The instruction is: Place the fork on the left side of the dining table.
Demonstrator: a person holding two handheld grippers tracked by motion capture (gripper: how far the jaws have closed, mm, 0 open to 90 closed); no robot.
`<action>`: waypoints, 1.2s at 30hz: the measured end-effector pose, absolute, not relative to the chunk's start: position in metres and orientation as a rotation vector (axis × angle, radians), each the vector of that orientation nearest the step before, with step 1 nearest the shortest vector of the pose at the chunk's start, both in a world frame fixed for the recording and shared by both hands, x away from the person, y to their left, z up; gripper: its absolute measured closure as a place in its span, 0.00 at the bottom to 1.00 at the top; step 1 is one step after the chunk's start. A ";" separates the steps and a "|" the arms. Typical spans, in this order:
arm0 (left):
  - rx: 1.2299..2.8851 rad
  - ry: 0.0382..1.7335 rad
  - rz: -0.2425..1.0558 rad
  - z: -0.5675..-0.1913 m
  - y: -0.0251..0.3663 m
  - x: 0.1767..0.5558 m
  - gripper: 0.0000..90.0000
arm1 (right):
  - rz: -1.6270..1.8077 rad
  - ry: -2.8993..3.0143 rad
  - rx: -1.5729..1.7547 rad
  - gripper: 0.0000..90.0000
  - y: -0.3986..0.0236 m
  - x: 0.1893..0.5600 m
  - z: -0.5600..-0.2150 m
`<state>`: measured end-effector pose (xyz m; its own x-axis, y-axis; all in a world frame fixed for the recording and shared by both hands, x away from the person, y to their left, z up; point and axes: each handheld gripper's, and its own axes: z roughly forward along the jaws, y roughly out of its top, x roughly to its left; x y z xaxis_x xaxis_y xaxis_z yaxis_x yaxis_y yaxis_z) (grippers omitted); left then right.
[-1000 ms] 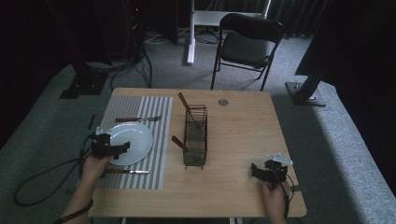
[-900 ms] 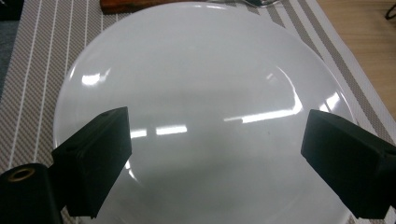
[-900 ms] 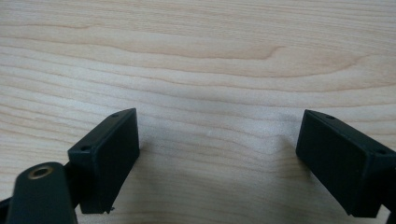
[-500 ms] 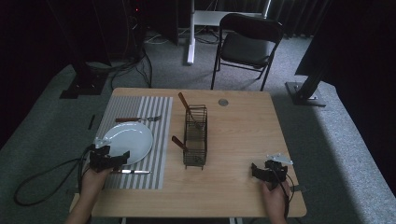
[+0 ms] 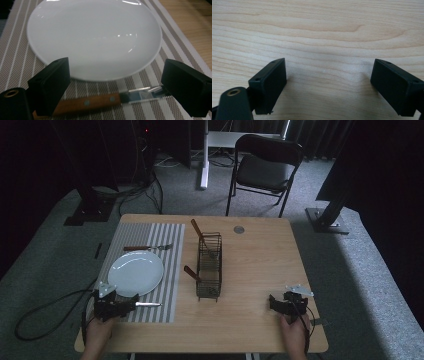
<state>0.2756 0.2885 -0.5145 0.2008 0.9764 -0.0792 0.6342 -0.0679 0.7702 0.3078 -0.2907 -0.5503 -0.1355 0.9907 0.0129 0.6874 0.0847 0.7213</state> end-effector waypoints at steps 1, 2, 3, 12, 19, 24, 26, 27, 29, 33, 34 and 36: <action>1.787 1.501 0.627 -0.514 0.288 0.272 0.10 | 0.814 1.880 1.649 0.14 -0.291 0.308 -0.550; 1.783 1.492 0.634 -0.514 0.288 0.269 0.10 | 0.814 1.879 1.649 0.14 -0.291 0.308 -0.550; 1.780 1.481 0.644 -0.514 0.288 0.266 0.10 | 0.814 1.879 1.650 0.14 -0.291 0.308 -0.550; 1.729 1.485 0.707 -0.516 0.293 0.244 0.10 | 0.813 1.880 1.650 0.15 -0.291 0.307 -0.550; 1.770 1.584 0.679 -0.523 0.293 0.236 0.10 | 0.813 1.880 1.649 0.15 -0.291 0.307 -0.550; 1.758 1.644 0.746 -0.527 0.293 0.232 0.10 | 0.813 1.880 1.650 0.15 -0.291 0.307 -0.550; 1.774 1.646 0.730 -0.527 0.294 0.233 0.05 | 0.813 1.880 1.650 0.14 -0.291 0.307 -0.550; 1.768 1.645 0.715 -0.528 0.294 0.233 0.00 | 0.813 1.880 1.649 0.14 -0.291 0.307 -0.550; 1.784 1.650 0.710 -0.530 0.293 0.234 0.00 | 0.813 1.880 1.649 0.14 -0.291 0.307 -0.550; 1.796 1.683 0.657 -0.540 0.296 0.240 0.00 | 0.813 1.880 1.649 0.14 -0.291 0.307 -0.550; 1.799 1.693 0.657 -0.543 0.296 0.241 0.00 | 0.813 1.880 1.650 0.15 -0.291 0.307 -0.550; 1.817 1.685 0.648 -0.546 0.298 0.243 0.00 | 0.813 1.880 1.649 0.15 -0.291 0.307 -0.550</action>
